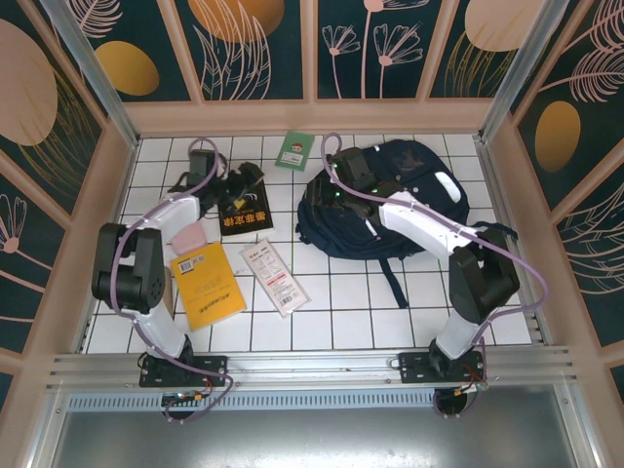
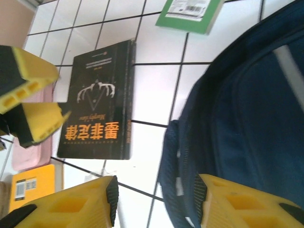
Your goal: Pack books, pencil case, and school supplies into a backpack
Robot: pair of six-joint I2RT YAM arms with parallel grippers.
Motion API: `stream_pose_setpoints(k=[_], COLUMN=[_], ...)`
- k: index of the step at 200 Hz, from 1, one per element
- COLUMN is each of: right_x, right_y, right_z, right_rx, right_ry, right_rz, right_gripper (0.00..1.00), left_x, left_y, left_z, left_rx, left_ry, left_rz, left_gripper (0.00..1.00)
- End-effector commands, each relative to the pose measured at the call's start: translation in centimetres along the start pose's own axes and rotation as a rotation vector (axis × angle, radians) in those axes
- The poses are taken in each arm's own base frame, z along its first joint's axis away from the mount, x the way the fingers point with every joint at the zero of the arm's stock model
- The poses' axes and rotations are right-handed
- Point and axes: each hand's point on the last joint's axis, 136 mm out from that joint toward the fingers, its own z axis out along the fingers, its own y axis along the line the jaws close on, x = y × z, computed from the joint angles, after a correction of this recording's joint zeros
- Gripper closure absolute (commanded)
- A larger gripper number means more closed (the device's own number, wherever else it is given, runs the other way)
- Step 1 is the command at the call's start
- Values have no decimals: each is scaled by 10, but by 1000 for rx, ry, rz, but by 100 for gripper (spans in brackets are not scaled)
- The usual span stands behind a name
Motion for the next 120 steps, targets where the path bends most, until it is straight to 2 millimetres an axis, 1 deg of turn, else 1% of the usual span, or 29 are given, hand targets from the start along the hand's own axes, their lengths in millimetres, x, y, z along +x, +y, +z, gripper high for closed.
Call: stream_pose_setpoints(k=[1,13,28,40,51,60,71,92,102,120], right_x=[-7,-5,-2,1,4,7,11,20,23,27], right_y=[26,35,44,50,55,56,54,52,52,52], right_z=[15,25,41,54,66,76,88,109,118,133], right_rx=[-99,-120,-129,-129,-132,-127,-114,-114,-116,-105], right_ry=[-17,-5,21,41,59,72,89,123,136,156], right_rz=[32,34,34,34,32,37,45,58,56,57], right_gripper=[50,50,50,50,50,50,50,50,50,50], left_x=[-10,-12,-12,-11,-10,-8,-5,-1,0,0], left_y=[45,57,75,89,98,104,109,119,125,134], left_z=[-16,-18,-17,-18,-18,-18,-16,-10,-9,-10], left_rx=[-137,-183,-254,-299,-321,-334,-339,-361,-381,-415], left_ry=[-24,-19,-19,-28,-30,-27,-20,11,17,15], left_rz=[49,78,101,102,101,99,108,148,161,173], left_gripper=[13,15,21,23,29,31,38,45,51,55])
